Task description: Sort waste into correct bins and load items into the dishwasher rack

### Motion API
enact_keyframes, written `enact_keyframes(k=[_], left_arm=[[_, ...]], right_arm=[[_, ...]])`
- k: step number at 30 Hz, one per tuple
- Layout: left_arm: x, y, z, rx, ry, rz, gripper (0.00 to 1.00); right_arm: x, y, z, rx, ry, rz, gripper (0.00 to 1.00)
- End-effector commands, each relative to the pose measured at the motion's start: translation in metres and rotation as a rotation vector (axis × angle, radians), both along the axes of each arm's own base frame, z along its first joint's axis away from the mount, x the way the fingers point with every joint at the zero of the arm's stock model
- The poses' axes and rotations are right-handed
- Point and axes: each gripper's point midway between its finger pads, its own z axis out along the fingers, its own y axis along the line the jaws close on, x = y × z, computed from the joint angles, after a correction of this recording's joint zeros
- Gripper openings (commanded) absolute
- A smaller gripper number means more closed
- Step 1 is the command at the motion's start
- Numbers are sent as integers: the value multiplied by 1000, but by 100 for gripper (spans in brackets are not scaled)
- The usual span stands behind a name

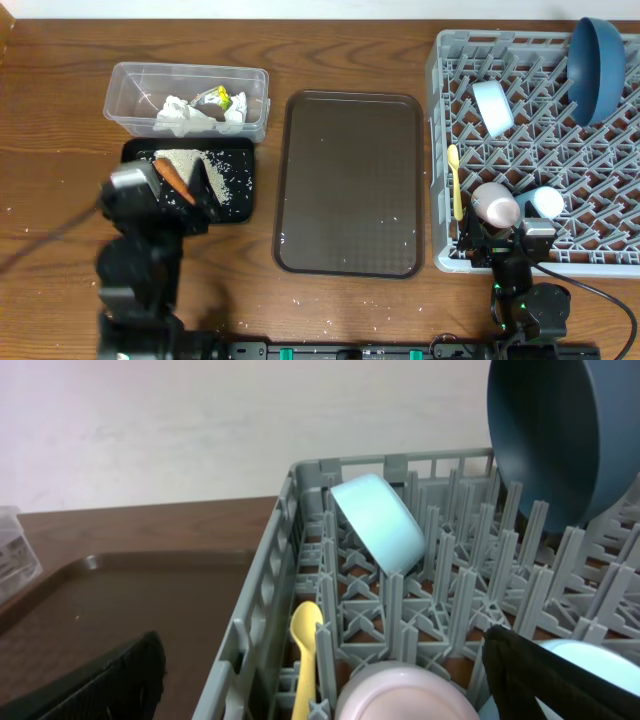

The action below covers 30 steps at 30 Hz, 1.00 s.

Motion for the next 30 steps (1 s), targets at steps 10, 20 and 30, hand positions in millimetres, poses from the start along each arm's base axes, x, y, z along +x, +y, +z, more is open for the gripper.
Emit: enact_keyframes(k=[10, 20, 30], left_arm=[[-16, -26, -108, 101, -146, -167, 96], [-16, -26, -114, 104, -147, -167, 96], [-16, -26, -114, 104, -147, -167, 96]], right_arm=[[0, 3, 0, 12, -1, 16, 99], [0, 3, 0, 12, -1, 16, 99], [0, 3, 0, 12, -1, 16, 99]])
